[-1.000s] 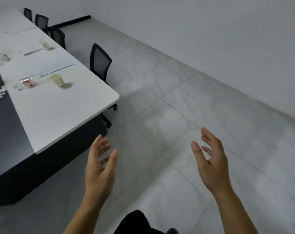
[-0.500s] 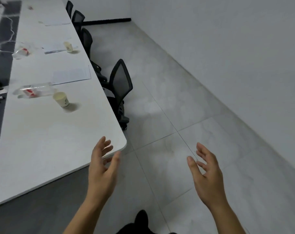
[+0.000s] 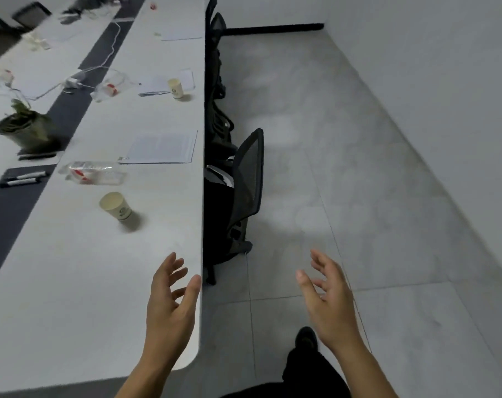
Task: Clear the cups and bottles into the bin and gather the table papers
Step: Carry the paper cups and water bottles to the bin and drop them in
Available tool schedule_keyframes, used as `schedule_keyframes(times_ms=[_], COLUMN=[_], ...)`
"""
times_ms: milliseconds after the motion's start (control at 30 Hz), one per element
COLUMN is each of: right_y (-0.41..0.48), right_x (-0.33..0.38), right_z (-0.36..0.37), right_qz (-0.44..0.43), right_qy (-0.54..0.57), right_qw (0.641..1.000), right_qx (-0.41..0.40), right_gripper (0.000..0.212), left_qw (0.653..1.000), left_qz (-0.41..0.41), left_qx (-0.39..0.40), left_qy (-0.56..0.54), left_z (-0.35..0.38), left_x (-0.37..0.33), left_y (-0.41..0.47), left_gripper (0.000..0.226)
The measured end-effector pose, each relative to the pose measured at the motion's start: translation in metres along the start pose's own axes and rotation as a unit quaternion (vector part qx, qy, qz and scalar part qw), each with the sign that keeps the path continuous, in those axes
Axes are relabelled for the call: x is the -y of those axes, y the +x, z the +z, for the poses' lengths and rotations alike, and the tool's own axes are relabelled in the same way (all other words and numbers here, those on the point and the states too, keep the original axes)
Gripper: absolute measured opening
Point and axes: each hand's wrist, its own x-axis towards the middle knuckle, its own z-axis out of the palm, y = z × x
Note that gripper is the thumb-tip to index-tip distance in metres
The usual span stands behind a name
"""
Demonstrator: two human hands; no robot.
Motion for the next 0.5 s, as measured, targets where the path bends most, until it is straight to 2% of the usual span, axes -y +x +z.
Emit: schedule_keyframes(times_ms=[200, 267, 500], right_y=[0.153, 0.185, 0.278], right_x=[0.056, 0.069, 0.087], right_z=[0.028, 0.044, 0.155], right_qz=[-0.069, -0.083, -0.104], right_qy=[-0.009, -0.013, -0.060], right_qw=[0.980, 0.972, 0.941], right_qx=[0.185, 0.218, 0.317], right_gripper=[0.049, 0.048, 0.047], left_qw=[0.989, 0.983, 0.945], left_qz=[-0.039, -0.055, -0.157], left_qx=[-0.139, -0.172, -0.287], left_qy=[0.020, 0.010, -0.027], left_z=[0.037, 0.040, 0.023], left_x=[-0.055, -0.060, -0.004], left_y=[0.076, 0.089, 0.158], left_gripper=[0.058, 0.059, 0.056])
